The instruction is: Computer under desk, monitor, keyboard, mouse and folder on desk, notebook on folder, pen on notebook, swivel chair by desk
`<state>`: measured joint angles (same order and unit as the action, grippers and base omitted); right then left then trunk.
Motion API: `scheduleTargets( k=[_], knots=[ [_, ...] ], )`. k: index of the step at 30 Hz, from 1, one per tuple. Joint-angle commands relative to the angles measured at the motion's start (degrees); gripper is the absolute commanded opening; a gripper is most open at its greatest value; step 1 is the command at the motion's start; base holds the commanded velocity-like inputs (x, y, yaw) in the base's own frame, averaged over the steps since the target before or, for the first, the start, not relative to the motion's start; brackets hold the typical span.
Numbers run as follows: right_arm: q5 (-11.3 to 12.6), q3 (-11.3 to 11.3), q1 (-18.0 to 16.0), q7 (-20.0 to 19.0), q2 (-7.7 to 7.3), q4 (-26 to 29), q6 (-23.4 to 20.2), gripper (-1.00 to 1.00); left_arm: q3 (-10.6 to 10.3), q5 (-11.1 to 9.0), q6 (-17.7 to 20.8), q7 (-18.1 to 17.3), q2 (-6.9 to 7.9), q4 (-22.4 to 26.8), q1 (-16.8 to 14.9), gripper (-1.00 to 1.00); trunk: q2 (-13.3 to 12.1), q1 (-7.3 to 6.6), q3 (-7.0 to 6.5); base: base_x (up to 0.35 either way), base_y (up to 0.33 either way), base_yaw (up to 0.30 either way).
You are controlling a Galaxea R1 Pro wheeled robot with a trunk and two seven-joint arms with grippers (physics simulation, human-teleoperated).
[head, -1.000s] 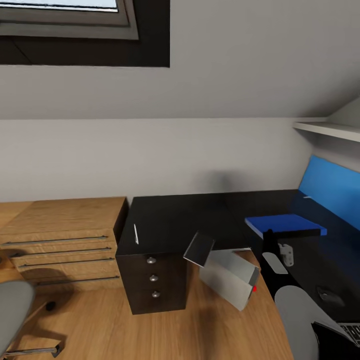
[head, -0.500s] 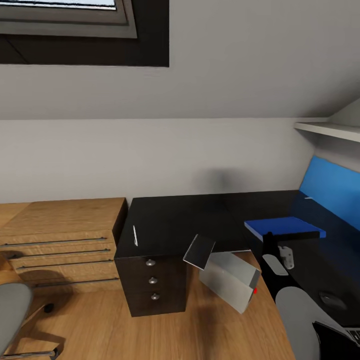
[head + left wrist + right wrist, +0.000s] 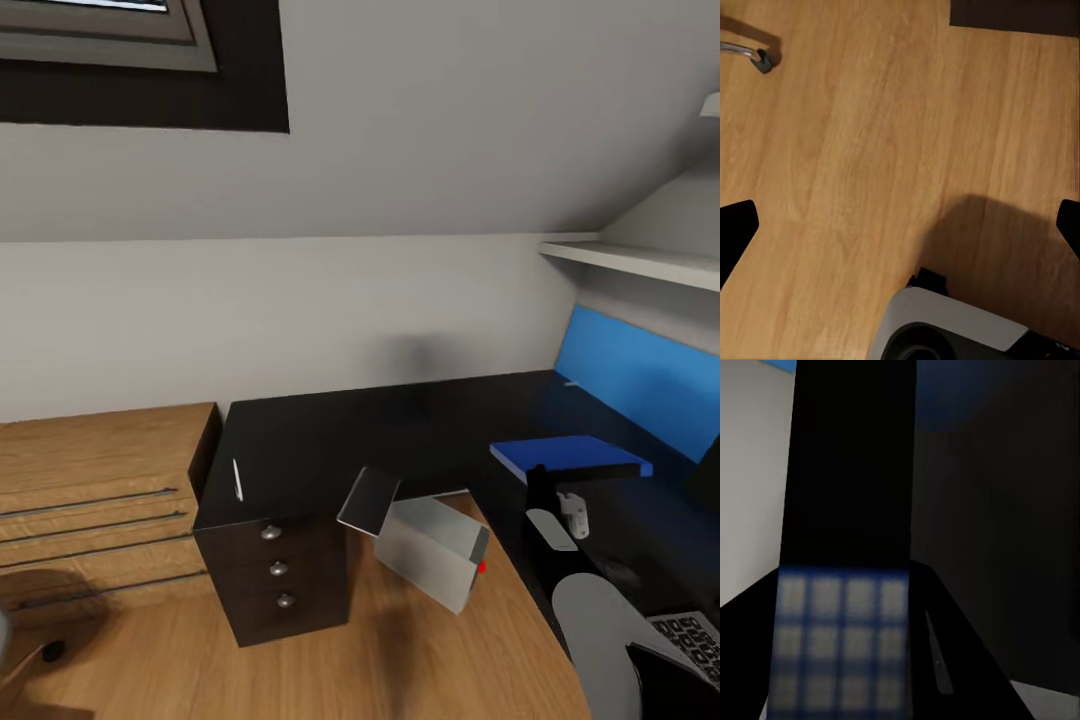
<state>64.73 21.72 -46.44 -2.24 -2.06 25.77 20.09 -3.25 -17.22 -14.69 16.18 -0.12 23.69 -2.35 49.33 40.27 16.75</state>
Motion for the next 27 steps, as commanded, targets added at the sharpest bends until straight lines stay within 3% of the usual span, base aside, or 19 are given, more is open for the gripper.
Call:
scheduleTargets(
  k=[1, 10, 24, 26, 27],
  knots=[
    [0.58, -0.01, -0.05, -0.23, -0.01, -0.02, 0.14, -1.0, -0.35, -0.37, -0.21, 0.35, 0.03, 0.05, -0.03, 1.0, 0.06, 0.01, 0.07, 0.0, 0.0, -0.265],
    [0.8, -0.01, -0.05, -0.37, -0.02, -0.65, -0.06, -1.0, -0.21, -0.56, -0.11, 0.57, 0.03, 2.52, -0.02, 1.0, 0.06, 0.01, 0.07, 0.0, 0.0, -0.109],
    [1.25, 0.05, 0.03, -0.57, 0.51, -0.73, -2.28, -1.0, -0.09, -0.62, -0.04, 0.61, 0.03, 2.85, -0.02, 1.0, 5.67, 3.08, 2.59, 0.0, 0.0, -0.001],
    [2.45, 0.07, 0.03, -0.57, 0.74, -0.73, -2.39, -1.0, -0.09, -0.62, -0.01, 0.61, 0.03, 2.85, 0.0, 1.0, 6.47, 3.52, 2.95, 0.0, 0.0, 0.0],
    [5.24, 0.08, 0.03, -0.57, 0.9, -0.73, -2.65, -1.0, -0.09, -0.62, -0.04, 0.61, 0.03, 2.85, -0.02, 1.0, 6.87, 3.74, 3.13, 0.0, 0.0, 0.0]
  ],
)
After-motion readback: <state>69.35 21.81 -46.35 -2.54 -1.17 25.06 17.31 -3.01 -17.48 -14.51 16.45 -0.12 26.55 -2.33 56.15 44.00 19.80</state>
